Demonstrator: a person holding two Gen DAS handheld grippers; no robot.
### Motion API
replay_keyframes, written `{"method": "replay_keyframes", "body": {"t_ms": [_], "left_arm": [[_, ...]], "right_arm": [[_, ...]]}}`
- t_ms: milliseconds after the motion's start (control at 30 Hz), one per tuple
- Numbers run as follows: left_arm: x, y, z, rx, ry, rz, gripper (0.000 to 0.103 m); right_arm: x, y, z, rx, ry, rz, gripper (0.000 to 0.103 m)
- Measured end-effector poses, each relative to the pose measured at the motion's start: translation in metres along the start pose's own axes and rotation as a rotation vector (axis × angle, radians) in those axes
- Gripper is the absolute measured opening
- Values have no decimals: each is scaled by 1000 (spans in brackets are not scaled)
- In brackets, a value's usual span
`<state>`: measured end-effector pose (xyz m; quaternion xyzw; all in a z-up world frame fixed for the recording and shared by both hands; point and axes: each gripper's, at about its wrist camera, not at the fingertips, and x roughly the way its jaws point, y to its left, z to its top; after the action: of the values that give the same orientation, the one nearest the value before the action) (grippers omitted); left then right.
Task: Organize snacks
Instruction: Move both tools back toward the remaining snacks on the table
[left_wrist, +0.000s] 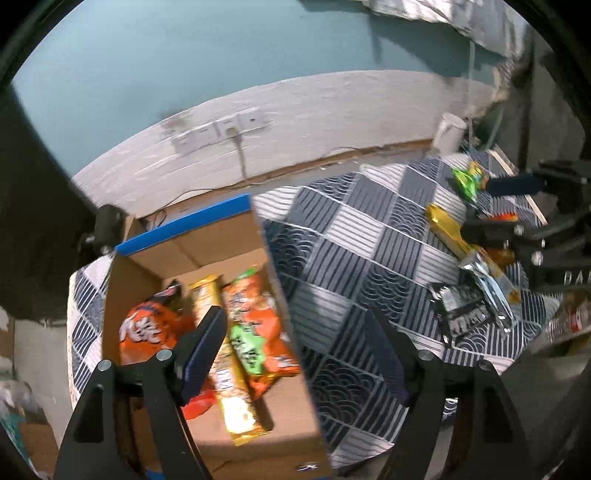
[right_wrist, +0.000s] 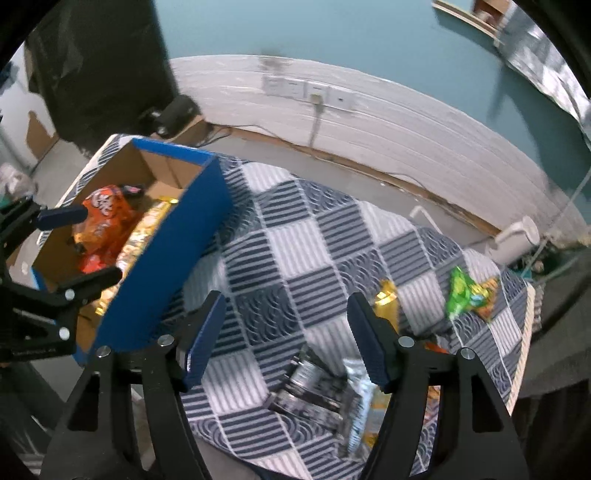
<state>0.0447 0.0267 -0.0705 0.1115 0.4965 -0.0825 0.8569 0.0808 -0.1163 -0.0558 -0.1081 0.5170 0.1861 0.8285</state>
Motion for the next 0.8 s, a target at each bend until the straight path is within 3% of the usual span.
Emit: {"method": "replay_keyframes", "body": {"t_ms": [467, 800], "left_arm": [[31, -85, 13, 112, 84, -89, 81], [60, -138, 23, 180, 124, -97, 81]], "right_arm": [[-8, -75, -52, 121, 31, -64, 73], [4, -136, -86, 243, 67, -109, 73]]}}
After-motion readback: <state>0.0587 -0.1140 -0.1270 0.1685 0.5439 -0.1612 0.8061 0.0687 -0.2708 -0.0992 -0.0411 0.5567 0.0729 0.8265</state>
